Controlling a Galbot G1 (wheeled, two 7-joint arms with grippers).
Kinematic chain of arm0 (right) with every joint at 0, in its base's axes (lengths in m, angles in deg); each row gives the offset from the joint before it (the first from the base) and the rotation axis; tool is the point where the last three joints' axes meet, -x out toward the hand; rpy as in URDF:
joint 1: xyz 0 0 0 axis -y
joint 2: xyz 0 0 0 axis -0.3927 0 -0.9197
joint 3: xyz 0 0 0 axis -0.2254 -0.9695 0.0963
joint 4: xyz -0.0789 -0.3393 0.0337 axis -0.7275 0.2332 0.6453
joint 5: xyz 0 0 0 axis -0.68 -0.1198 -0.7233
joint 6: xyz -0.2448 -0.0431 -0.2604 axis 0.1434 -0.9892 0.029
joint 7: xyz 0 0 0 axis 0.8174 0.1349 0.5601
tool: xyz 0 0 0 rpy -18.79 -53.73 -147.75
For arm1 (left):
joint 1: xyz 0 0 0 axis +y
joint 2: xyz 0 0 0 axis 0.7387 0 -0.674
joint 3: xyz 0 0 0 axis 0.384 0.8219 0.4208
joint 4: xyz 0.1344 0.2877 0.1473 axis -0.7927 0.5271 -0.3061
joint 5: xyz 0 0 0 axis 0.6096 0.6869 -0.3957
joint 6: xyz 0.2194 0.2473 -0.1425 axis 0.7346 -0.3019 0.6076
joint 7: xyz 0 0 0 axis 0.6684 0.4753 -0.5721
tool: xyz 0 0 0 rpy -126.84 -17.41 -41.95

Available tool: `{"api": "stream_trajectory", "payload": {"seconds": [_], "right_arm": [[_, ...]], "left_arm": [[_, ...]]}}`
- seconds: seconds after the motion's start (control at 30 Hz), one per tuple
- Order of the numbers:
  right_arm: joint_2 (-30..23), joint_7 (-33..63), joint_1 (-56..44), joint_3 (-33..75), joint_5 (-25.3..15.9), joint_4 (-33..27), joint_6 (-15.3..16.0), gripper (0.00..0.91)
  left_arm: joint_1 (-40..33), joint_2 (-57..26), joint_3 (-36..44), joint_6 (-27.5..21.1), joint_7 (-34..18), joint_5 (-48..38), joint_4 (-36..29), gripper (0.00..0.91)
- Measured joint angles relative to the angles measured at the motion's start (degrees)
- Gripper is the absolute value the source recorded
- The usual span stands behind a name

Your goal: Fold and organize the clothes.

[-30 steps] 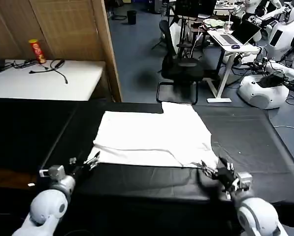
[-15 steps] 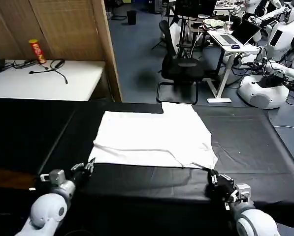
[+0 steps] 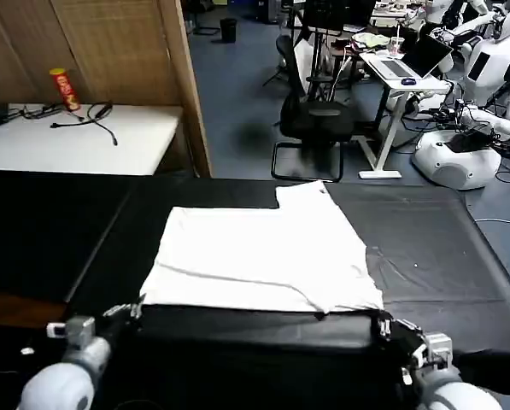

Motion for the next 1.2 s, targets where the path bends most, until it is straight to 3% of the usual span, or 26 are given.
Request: {"api": "stream_trajectory", "payload": {"seconds": [0.27, 0.37, 0.47, 0.63, 0.87, 1.2], "right_arm": [[-0.84, -0.2, -4.46, 0.48, -0.26, 4.24, 3.48, 0.878], [-0.71, -0.32, -4.99, 1.22, 0.46, 5.97, 4.27, 0.878], [-0.41, -0.23, -4.3, 2.24, 3.02, 7.44, 3.49, 0.878], [1.6, -1.1, 2.16, 2.91, 5.85, 6.5, 0.14, 0.878], [3.63, -0.94, 23.49, -3.31, 6.37, -6.37, -0.48, 0.878], [1.01, 0.8, 53.36, -18.29, 5.38, -32.23, 1.01, 0.878]], "left_arm": [[6.41, 0.19, -2.57, -1.73, -1.17, 1.29, -3.8, 0.878], [6.81, 0.52, -3.5, -4.86, -2.19, 2.39, -4.99, 0.878], [7.41, 0.81, -4.8, -8.25, -2.28, 2.19, -6.55, 0.878], [5.35, 0.29, -7.59, -8.61, -1.9, -1.37, -8.29, 0.878], [-9.9, -0.99, -5.17, -6.85, -1.73, -4.7, -2.83, 0.878], [-36.55, -2.75, 7.81, -8.29, 0.38, -8.98, 16.78, 0.878]]}}
